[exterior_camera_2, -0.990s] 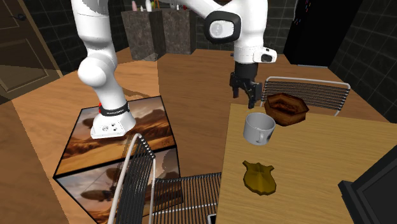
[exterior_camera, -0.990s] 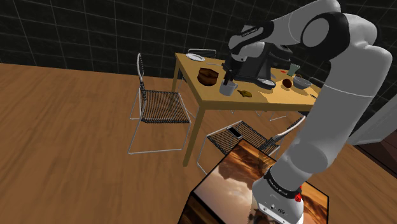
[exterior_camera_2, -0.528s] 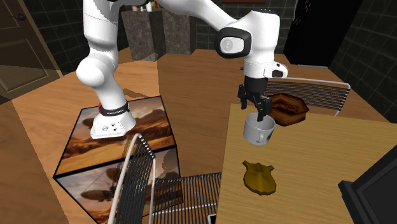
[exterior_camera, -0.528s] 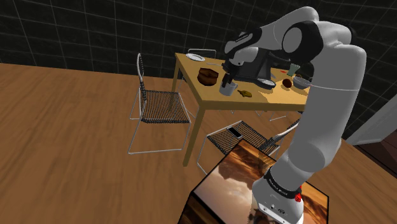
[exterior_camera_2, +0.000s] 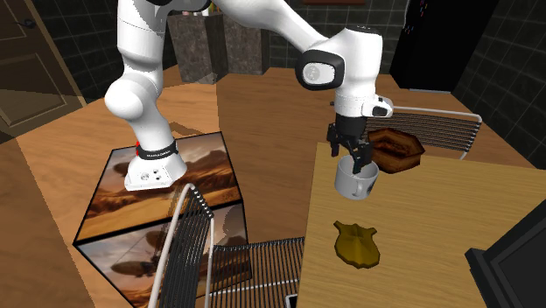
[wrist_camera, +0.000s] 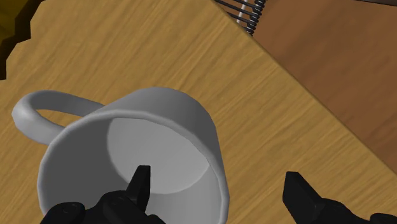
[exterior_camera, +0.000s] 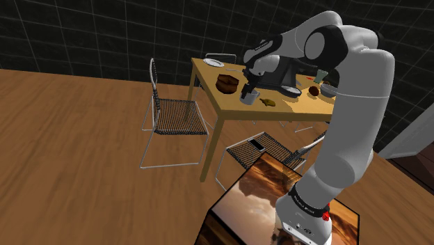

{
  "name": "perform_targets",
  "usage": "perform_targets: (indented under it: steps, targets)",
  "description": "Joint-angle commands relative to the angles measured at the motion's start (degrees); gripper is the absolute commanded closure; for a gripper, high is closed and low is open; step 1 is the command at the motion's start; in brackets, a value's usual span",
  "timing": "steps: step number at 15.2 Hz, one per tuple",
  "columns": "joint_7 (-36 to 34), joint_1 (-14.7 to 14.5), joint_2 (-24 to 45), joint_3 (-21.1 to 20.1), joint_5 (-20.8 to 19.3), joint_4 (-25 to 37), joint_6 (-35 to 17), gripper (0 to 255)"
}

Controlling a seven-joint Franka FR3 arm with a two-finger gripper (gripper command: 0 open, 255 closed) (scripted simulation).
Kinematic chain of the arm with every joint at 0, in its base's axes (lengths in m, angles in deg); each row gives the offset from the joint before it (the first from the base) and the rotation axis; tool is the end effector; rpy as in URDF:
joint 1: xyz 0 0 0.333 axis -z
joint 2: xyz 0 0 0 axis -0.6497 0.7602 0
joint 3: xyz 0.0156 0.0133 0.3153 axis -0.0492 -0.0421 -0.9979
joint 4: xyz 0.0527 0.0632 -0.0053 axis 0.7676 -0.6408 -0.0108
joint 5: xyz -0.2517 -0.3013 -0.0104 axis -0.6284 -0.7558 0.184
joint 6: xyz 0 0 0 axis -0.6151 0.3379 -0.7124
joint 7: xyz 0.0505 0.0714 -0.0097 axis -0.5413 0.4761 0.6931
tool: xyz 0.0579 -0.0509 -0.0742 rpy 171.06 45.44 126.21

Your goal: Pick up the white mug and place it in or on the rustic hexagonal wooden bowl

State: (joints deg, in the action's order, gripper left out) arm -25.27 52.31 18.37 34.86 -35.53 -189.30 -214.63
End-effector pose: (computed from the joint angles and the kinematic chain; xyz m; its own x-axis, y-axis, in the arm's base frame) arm 0.5258 -0.3661 0.3393 0.9941 0.0899 0.0603 0.0861 -0.9943 0.0621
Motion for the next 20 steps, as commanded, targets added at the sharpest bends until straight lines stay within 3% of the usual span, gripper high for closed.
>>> perform_targets:
  steps: [1,3,4,13,20]
  targets:
    - [0.0,0.0,0.0,0.0,0.0,0.0,0.0,0]
    - [0.0,0.0,0.0,0.0,0.0,0.0,0.0,0]
    - [0.0,0.0,0.0,0.0,0.0,0.0,0.0,255]
    - [0.0,0.0,0.0,0.0,0.0,0.0,0.0,255]
    - [-1.0,-0.5,-2.6,0.8,-1.6,2.0,4.4,255]
